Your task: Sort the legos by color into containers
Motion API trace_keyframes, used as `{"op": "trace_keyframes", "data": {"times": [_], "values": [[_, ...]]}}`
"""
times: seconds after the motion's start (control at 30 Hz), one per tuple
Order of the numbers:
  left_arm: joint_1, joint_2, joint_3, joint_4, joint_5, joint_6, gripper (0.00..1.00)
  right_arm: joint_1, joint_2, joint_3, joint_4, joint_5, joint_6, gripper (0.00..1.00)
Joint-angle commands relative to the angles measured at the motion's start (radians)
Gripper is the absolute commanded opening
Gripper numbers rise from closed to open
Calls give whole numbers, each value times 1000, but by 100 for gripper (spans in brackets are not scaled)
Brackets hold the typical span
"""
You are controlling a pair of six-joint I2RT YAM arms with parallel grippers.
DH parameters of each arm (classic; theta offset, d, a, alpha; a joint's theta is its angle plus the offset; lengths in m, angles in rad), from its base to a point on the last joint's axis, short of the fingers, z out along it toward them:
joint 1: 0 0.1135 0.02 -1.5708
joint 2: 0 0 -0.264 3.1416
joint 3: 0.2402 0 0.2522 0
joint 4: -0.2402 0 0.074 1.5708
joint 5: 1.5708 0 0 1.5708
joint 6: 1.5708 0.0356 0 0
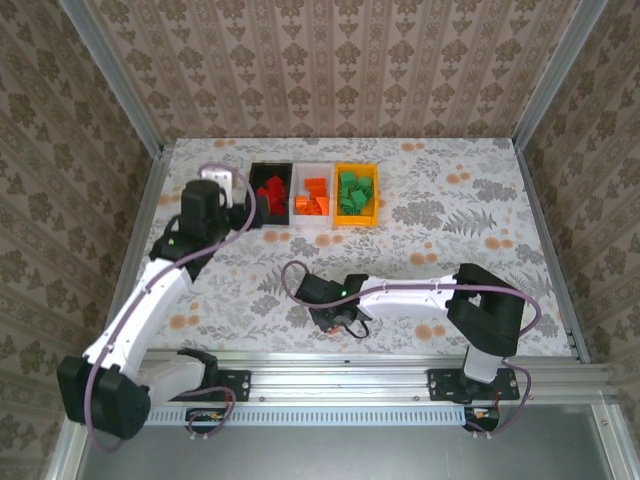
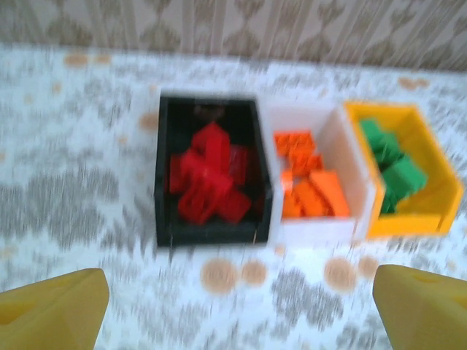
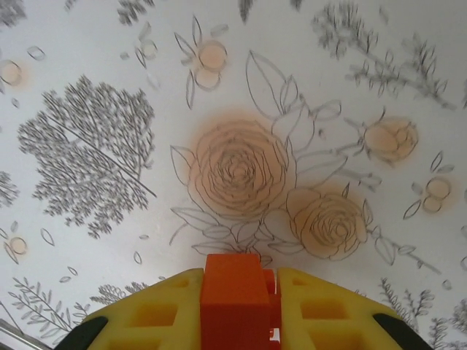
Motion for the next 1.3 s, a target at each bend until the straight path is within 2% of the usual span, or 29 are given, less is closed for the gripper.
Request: {"op": "trace_keyframes", "data": {"times": [0.0, 0.07, 0.17, 0.3, 0.37, 0.43, 0.6, 0.63, 0.77, 0.8, 0.93, 1.03, 1.1, 1.13, 1.2, 1.27], "values": [[-9, -143, -115, 0, -68, -108, 97, -30, -67, 81, -68, 102, -83, 16], [-11, -258, -186, -36, -131, -153, 98, -98, -89, 143, -81, 125, -157, 16], [-11, -446, -302, -61, -163, -207, 100, -222, -75, 263, -39, 124, -276, 16], [-11, -634, -389, -132, -176, -284, 100, -342, 100, 507, -24, 75, -392, 17], [-12, -677, -399, -164, -158, -307, 100, -392, 201, 651, -60, 60, -426, 18], [-13, -698, -398, -208, -148, -323, 100, -442, 314, 802, -113, -13, -445, 18], [-14, -716, -394, -254, -105, -343, 100, -495, 564, 1134, -218, -45, -493, 20], [-14, -716, -396, -252, -101, -346, 100, -504, 605, 1186, -238, -53, -485, 21], [-14, -715, -385, -247, -85, -340, 100, -520, 699, 1322, -293, -50, -480, 43], [-14, -717, -381, -244, -82, -332, 100, -519, 698, 1327, -292, -43, -479, 49], [-14, -712, -374, -233, -130, -315, 100, -514, 620, 1267, -254, -41, -471, 59], [-14, -700, -375, -223, -269, -434, 100, -493, 477, 1130, -198, -27, -485, 66], [-13, -688, -394, -185, -375, -550, 100, -467, 316, 949, -107, -14, -490, 88], [-14, -678, -402, -153, -422, -563, 100, -453, 231, 842, -30, 0, -493, 99], [-15, -649, -403, -86, -496, -525, 100, -411, 33, 576, 167, 39, -519, 100], [-15, -604, -391, -58, -594, -465, 100, -348, -165, 306, 359, 134, -605, 100]]}}
